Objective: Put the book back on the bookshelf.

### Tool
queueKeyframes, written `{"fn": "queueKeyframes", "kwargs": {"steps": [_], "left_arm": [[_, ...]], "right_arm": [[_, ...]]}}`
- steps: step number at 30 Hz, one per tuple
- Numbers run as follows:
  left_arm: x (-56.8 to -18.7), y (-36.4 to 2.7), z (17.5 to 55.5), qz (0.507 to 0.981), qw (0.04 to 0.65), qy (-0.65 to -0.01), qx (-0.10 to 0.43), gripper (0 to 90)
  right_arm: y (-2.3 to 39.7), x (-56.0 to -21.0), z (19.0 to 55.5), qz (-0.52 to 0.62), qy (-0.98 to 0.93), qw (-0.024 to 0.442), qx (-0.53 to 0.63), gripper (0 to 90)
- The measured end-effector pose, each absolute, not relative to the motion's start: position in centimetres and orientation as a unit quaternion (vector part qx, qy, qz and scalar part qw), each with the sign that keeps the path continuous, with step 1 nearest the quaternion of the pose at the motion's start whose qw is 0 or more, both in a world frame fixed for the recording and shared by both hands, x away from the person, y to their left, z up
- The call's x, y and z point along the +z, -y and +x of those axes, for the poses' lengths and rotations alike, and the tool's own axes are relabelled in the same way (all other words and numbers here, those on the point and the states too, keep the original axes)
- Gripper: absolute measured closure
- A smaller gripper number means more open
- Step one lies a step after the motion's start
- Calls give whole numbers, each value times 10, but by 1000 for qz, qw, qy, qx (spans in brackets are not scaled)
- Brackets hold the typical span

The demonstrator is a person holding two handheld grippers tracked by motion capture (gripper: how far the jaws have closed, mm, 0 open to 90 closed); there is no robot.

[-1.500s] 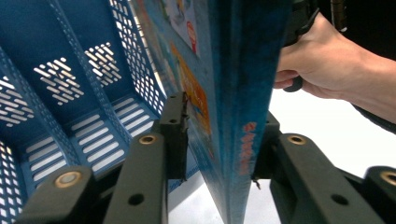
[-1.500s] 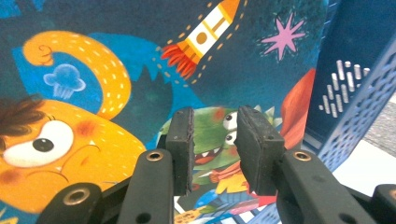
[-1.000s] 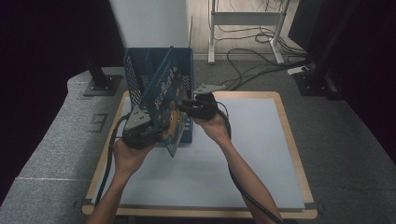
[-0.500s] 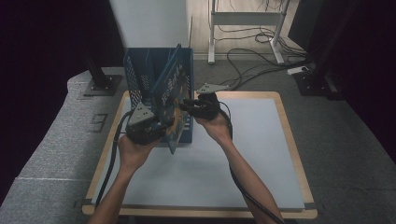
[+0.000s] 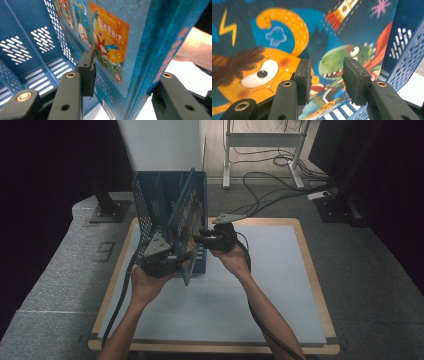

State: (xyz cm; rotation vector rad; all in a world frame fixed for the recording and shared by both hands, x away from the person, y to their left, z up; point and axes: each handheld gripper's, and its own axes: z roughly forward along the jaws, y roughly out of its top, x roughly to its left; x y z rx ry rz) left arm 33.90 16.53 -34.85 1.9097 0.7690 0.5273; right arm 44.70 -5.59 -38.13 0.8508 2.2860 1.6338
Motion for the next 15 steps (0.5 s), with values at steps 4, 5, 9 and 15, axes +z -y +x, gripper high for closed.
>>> {"fn": "queueKeyframes", "kwargs": {"steps": [4,5,9,15], "left_arm": [[-348,-166,342,779,488,-326,222,597],[-348,-166,342,776,485,-333,229,619],[-348,-164,341,773,470,-346,251,700],[-354,-157,345,775,460,-346,259,724]], "right_arm": [[56,-389,446,287,-783,94,544,502],[56,-390,446,285,-785,91,543,492],[52,-395,444,278,-794,90,533,443],[43,-400,445,277,-809,111,507,385]]}}
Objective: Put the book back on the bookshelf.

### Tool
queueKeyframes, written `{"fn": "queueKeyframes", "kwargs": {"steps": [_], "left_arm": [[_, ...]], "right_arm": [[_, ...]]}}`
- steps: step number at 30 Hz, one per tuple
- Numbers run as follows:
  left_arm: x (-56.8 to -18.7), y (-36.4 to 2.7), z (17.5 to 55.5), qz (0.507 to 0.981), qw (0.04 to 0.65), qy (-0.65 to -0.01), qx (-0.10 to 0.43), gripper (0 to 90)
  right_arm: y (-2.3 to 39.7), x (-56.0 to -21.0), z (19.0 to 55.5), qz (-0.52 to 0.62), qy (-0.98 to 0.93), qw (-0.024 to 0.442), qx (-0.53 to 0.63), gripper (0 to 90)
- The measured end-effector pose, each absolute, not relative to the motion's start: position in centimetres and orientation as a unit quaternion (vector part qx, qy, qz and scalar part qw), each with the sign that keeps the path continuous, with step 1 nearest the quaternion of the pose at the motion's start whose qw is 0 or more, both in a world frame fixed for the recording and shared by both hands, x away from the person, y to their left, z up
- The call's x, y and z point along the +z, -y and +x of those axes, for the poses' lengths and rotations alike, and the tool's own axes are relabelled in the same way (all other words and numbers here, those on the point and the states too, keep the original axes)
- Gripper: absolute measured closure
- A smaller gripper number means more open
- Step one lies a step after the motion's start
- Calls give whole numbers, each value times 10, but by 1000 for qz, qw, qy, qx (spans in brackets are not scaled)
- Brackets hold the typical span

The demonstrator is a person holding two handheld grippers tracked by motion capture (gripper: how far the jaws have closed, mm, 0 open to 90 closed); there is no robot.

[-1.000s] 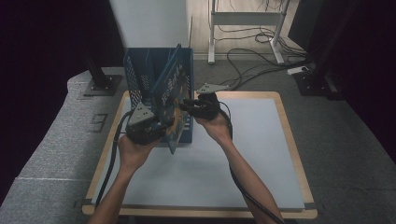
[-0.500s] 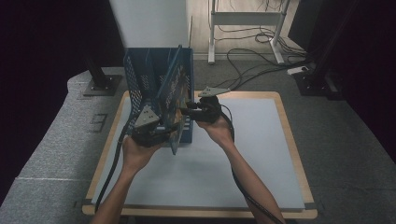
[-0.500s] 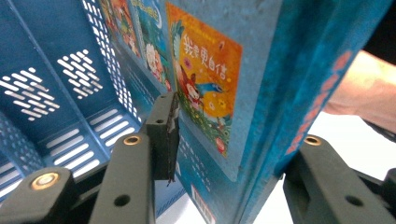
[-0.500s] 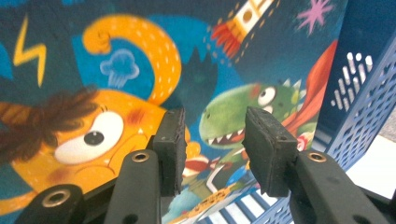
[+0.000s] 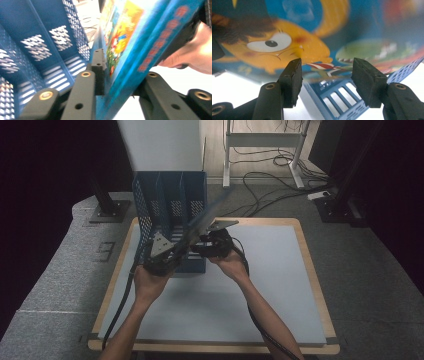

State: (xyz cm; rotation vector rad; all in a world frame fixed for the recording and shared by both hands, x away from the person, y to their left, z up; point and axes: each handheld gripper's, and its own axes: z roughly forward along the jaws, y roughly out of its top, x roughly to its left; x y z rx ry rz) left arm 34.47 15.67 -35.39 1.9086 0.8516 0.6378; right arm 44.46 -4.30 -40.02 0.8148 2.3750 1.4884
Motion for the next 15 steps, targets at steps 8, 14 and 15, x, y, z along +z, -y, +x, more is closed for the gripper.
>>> {"fn": "queueKeyframes", "kwargs": {"steps": [8,14,15], "left_arm": [[-355,-151,349,764,463,-358,271,702],[-351,-164,359,750,484,-377,247,713],[-351,-165,359,749,487,-378,244,710]], "right_arm": [[46,-407,447,294,-793,120,519,386],[63,-396,450,324,-741,117,576,395],[64,-394,451,325,-737,123,579,395]]}}
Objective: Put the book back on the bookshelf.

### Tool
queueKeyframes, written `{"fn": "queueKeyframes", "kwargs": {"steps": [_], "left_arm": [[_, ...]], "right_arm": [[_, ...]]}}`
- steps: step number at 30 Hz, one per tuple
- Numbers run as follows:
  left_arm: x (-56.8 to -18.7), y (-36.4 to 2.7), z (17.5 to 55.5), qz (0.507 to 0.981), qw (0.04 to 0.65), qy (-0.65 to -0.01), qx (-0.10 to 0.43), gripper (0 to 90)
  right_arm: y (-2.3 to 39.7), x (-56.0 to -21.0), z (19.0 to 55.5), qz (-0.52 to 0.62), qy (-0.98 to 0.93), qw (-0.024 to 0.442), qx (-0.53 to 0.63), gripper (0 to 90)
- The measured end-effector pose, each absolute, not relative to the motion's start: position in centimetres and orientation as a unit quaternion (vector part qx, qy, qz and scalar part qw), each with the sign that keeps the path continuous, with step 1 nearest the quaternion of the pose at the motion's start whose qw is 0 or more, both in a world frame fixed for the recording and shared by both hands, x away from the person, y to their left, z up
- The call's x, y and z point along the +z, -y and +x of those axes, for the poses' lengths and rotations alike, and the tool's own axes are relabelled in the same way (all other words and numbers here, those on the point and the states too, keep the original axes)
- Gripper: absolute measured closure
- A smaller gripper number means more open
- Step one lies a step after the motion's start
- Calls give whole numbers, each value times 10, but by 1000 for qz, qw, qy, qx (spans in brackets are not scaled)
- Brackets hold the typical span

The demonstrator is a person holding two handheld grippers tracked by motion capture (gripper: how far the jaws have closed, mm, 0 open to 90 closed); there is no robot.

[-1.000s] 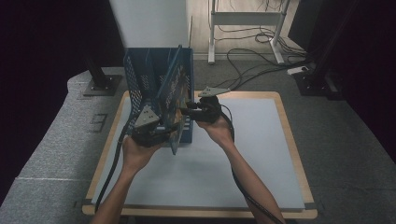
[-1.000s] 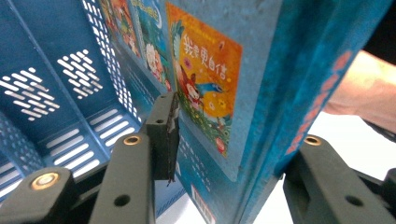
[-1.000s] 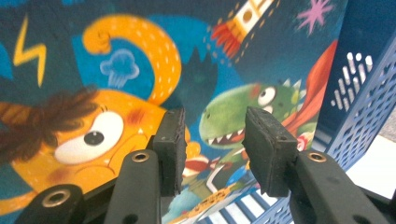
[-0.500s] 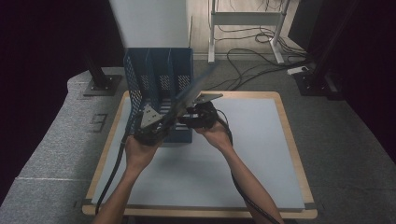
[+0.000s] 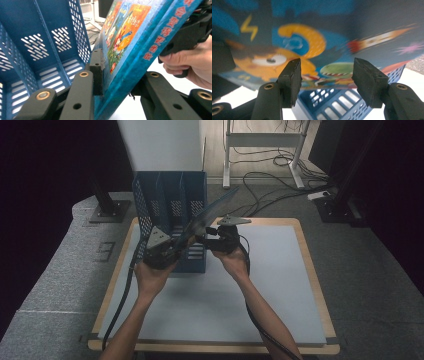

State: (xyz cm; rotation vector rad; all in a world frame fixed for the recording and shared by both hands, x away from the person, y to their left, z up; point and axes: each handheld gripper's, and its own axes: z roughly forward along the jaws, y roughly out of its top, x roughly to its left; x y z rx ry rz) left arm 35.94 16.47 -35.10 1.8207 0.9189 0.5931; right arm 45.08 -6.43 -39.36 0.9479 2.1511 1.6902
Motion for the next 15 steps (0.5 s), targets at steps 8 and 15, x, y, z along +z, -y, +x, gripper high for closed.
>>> {"fn": "queueKeyframes", "kwargs": {"steps": [8,15], "left_arm": [[-367,-172,361,761,488,-367,218,627],[-378,-178,359,771,483,-361,206,591]], "right_arm": [[66,-382,453,334,-719,133,595,434],[59,-379,457,331,-715,131,602,455]]}}
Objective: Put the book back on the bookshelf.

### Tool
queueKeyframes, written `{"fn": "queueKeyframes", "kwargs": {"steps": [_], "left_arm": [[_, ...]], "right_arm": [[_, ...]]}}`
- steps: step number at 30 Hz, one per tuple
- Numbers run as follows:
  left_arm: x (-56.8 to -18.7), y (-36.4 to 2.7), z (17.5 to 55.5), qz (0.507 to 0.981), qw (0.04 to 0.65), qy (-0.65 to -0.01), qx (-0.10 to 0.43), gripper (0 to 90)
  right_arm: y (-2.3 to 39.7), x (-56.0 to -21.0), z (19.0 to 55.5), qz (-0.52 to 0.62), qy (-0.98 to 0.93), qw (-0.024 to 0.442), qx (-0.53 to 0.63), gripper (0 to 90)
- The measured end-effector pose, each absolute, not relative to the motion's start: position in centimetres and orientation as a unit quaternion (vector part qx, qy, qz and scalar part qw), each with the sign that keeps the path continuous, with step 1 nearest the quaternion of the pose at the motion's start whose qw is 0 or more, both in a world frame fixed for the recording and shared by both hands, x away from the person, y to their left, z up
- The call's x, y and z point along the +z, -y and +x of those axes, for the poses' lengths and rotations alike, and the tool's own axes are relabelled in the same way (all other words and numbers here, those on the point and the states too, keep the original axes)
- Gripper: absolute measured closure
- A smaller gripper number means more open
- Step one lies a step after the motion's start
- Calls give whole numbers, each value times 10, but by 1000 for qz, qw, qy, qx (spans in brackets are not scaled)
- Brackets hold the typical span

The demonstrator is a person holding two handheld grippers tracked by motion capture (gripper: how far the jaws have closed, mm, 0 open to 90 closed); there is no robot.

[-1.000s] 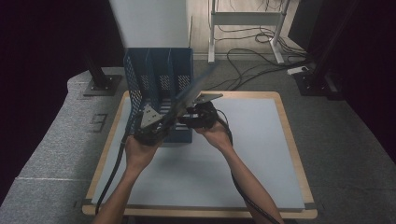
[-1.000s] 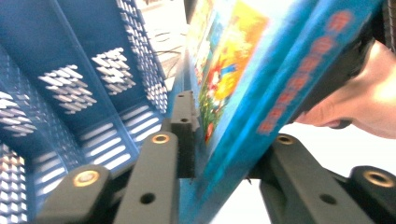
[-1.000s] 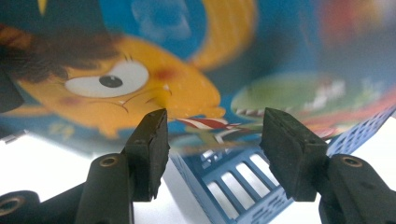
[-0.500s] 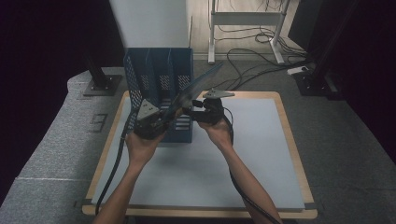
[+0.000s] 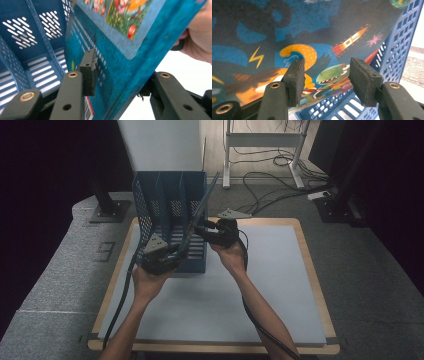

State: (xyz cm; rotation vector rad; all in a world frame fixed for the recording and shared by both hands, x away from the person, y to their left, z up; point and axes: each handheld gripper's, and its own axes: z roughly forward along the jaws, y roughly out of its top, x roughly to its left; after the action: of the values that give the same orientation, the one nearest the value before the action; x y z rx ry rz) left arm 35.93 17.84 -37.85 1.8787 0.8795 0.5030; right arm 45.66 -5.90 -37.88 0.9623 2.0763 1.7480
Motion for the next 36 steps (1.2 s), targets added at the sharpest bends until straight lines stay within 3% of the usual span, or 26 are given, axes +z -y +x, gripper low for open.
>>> {"fn": "queueKeyframes", "kwargs": {"steps": [6,10,17,29,36], "left_arm": [[-385,-183,356,773,483,-347,221,577],[-384,-181,354,774,462,-341,268,665],[-383,-184,361,739,471,-373,303,829],[-380,-174,366,729,467,-392,311,831],[-385,-170,377,707,491,-415,296,818]], "right_arm": [[52,-374,459,334,-713,123,604,468],[46,-378,462,330,-705,87,622,485],[39,-382,463,322,-707,72,625,515],[38,-396,468,335,-719,81,604,512],[34,-394,476,342,-719,87,599,576]]}}
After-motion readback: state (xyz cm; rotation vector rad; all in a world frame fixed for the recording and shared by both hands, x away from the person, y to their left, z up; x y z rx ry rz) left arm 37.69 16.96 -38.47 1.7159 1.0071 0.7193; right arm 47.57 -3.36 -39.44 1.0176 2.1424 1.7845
